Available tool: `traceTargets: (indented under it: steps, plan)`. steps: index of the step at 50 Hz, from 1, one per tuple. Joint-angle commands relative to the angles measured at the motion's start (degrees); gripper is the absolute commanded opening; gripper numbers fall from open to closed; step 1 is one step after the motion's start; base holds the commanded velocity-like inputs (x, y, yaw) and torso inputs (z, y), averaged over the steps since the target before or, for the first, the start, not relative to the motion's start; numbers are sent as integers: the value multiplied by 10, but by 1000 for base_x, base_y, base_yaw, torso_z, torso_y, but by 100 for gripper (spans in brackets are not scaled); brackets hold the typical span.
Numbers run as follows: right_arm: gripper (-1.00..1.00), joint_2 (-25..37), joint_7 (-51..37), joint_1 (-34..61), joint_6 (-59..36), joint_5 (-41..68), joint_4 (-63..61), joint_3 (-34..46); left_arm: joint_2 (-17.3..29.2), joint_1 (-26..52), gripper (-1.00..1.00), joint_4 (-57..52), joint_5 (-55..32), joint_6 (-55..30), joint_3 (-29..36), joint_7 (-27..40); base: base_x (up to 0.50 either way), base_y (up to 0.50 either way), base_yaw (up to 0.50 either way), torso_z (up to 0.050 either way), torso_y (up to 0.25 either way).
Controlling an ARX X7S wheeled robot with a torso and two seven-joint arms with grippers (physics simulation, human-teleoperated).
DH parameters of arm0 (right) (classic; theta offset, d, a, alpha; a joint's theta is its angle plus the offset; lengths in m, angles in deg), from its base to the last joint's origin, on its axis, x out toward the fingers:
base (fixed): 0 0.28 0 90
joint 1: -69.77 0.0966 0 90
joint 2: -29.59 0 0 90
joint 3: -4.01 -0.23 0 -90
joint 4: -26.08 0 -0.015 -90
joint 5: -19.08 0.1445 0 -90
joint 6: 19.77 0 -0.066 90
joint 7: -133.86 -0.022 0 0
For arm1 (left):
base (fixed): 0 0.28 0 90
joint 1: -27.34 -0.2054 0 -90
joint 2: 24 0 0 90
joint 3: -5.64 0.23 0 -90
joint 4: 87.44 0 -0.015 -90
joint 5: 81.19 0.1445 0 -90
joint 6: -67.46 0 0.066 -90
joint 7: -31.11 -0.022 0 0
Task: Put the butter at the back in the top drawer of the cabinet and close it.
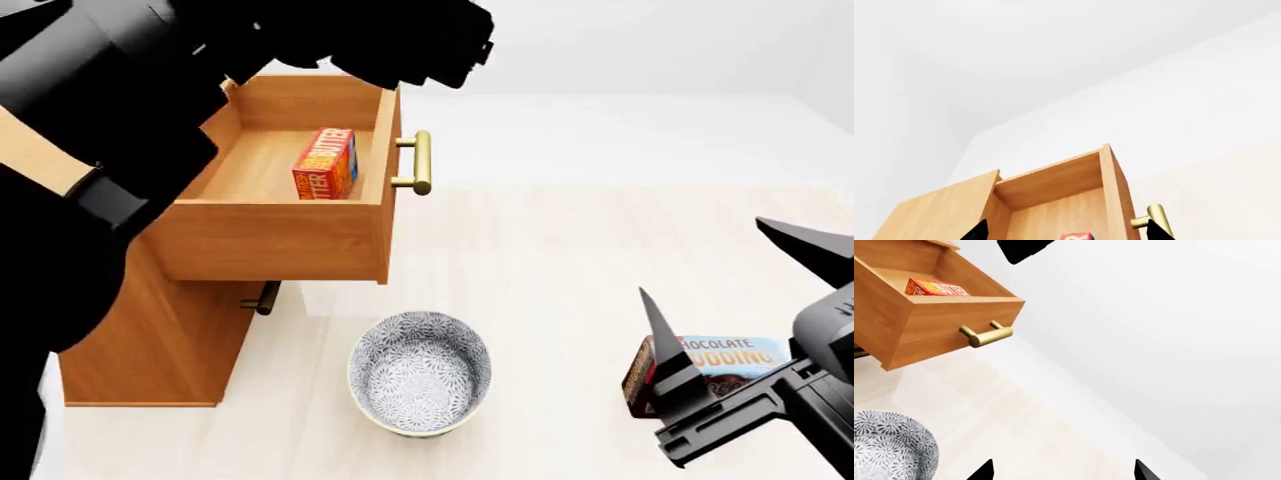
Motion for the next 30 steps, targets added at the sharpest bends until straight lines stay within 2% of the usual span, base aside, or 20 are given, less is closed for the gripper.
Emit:
traceTargets:
  steps: [1, 11, 30]
  plan:
    - [100, 8, 1, 0, 1, -2, 0, 2, 0, -7, 100, -90, -104, 49, 61, 88, 0, 0, 0, 0, 0]
    - [100, 8, 2, -3, -3, 9, 0, -17, -1, -3, 100, -132, -162, 96, 114, 101, 0, 0, 0, 0, 0]
    - [100, 8, -1, -41, 16, -23, 0, -10, -1, -44, 100, -170, -155, 109, 119, 122, 0, 0, 0, 0, 0]
